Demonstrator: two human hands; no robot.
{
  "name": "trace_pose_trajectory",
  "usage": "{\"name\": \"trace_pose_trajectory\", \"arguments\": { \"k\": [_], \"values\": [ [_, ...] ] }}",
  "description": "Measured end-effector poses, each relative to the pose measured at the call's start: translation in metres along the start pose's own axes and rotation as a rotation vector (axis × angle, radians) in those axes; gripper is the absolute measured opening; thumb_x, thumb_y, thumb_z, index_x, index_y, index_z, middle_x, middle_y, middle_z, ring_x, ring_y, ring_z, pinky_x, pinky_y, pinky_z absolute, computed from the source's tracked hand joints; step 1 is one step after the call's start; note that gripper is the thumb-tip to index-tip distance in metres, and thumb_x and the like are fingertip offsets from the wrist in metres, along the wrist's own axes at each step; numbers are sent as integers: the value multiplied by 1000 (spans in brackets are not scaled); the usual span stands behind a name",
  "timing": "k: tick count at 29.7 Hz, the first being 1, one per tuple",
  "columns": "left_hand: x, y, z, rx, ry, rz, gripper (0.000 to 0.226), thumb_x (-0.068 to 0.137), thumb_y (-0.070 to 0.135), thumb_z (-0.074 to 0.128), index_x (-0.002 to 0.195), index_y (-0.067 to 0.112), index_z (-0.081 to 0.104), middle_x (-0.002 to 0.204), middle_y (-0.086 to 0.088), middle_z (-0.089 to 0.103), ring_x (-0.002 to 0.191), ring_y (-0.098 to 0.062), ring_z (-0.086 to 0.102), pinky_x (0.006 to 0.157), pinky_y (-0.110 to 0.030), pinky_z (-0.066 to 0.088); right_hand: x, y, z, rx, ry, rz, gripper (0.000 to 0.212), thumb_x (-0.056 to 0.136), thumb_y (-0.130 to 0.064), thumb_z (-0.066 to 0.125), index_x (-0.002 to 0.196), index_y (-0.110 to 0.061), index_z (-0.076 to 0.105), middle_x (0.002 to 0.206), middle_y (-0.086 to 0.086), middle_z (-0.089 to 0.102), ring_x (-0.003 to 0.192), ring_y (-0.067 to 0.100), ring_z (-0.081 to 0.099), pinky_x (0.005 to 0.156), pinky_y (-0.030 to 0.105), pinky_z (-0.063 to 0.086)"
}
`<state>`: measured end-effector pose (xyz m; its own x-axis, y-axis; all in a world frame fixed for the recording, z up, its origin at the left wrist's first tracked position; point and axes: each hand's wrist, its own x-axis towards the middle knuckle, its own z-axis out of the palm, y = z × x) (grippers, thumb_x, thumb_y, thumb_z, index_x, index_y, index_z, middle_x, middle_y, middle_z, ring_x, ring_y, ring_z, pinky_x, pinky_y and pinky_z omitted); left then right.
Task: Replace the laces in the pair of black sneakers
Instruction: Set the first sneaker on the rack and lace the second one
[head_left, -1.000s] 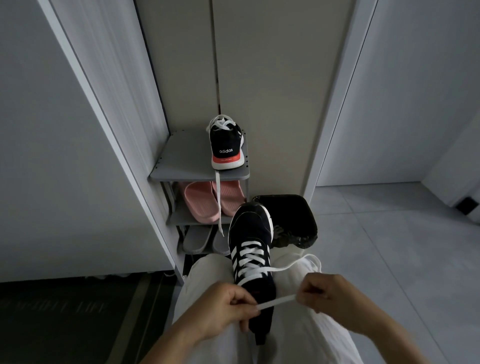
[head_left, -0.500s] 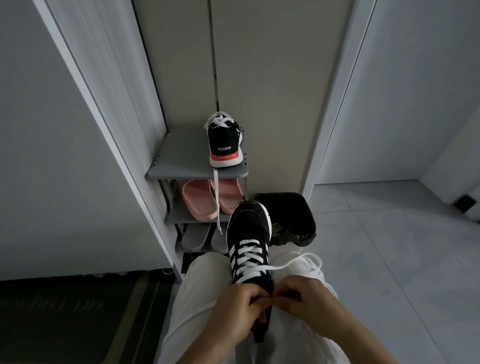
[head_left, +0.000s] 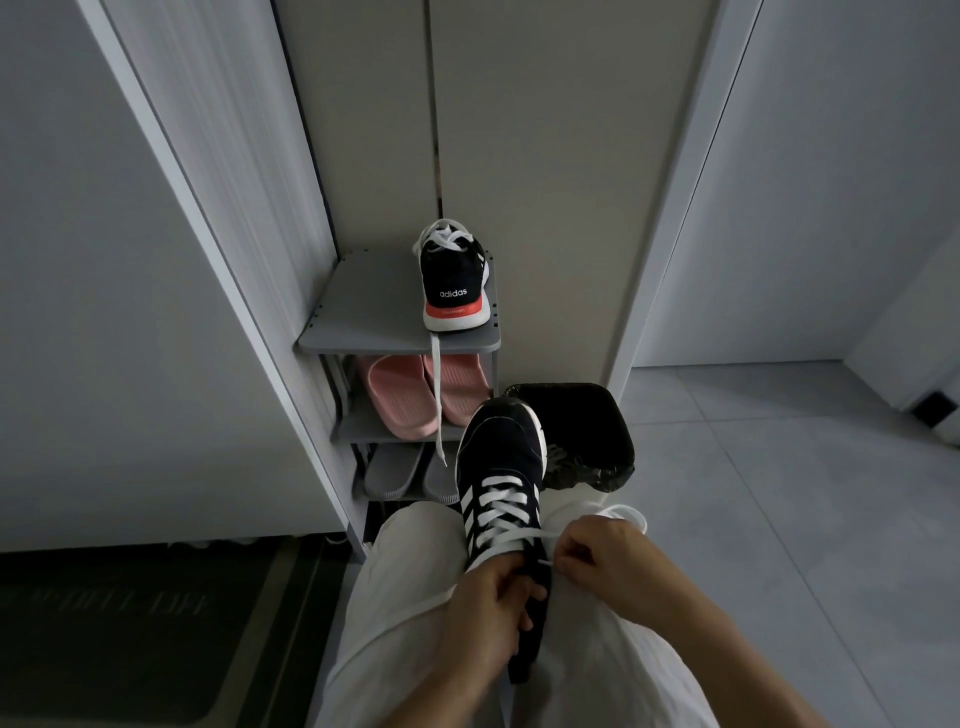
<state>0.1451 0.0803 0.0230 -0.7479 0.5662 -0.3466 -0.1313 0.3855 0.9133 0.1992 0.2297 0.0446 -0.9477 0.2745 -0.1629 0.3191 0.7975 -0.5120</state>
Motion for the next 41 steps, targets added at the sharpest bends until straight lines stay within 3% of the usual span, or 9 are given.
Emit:
{"name": "trace_pose_trajectory", "arguments": {
  "k": [6, 15, 21, 24, 27, 29, 33, 36, 41],
  "values": [
    [3, 2, -1, 35, 42, 13, 24, 93, 7, 48, 83, 26, 60, 71, -1, 68, 44, -6, 49, 39, -20, 36, 10, -2, 4, -42, 7, -106, 12, 84, -30, 51, 75, -28, 59, 77, -16, 51, 74, 5, 52, 75, 28, 48],
    [-18, -2, -54, -20, 14, 31, 16, 91, 0, 52, 77, 7, 56, 56, -5, 64, 40, -13, 48, 35, -18, 31, 0, 13, -4, 54, 52, -183, 18, 84, -38, 60, 95, -26, 69, 74, -20, 56, 73, -4, 50, 75, 11, 36],
    [-16, -38, -205, -232, 638, -154, 8, 91, 5, 52, 94, 2, 59, 73, -11, 61, 58, -18, 46, 46, -24, 38, -12, 42, 0, -231, 334, -201, 20, 63, -37, 68, 83, -34, 66, 80, -18, 61, 81, 5, 43, 70, 17, 23],
    [-13, -72, -254, -24, 819, -324, 17, 93, 8, 50, 108, 3, 56, 85, -13, 62, 66, -22, 52, 57, -33, 42, -11, 47, 12, -128, 458, -154, 26, 61, -17, 80, 85, -24, 71, 87, -8, 64, 78, 18, 58, 72, 26, 38],
    [-10, -69, -228, 579, 815, -266, 29, 85, 9, 60, 114, 7, 56, 103, -16, 60, 87, -32, 58, 76, -48, 51, -11, 44, 18, 163, 493, -44, 27, 75, -29, 61, 96, -16, 70, 100, -6, 55, 85, 22, 58, 74, 25, 43],
    [-14, -45, -172, 695, 768, 116, 35, 80, 1, 66, 113, 6, 58, 107, -13, 57, 97, -30, 56, 81, -37, 48, -8, 40, 21, 254, 515, 91, 33, 81, -32, 58, 107, -13, 66, 107, -3, 50, 96, 27, 56, 80, 29, 44],
    [-10, -14, -63, 827, 287, 706, 30, 67, 14, 73, 88, 30, 57, 91, 11, 49, 83, -7, 47, 73, -15, 35, 5, 40, 21, 217, 301, 412, 34, 85, -24, 65, 117, -15, 60, 114, 7, 47, 114, 28, 45, 94, 32, 36],
    [1, -12, -28, 1022, 194, 680, 39, 46, 31, 88, 77, 26, 64, 80, 9, 52, 77, -10, 39, 69, -21, 35, 9, 38, 15, 383, 343, 413, 5, 82, -17, 66, 84, -20, 63, 98, 6, 56, 88, 21, 52, 70, 26, 38],
    [10, -19, -38, 864, 127, 650, 25, 56, 37, 81, 58, 24, 60, 72, 12, 50, 75, -4, 39, 65, -16, 30, -2, 29, 9, 543, 560, 281, 24, 83, -2, 61, 73, -22, 55, 78, 2, 58, 68, 8, 50, 58, 13, 36]
  ]
}}
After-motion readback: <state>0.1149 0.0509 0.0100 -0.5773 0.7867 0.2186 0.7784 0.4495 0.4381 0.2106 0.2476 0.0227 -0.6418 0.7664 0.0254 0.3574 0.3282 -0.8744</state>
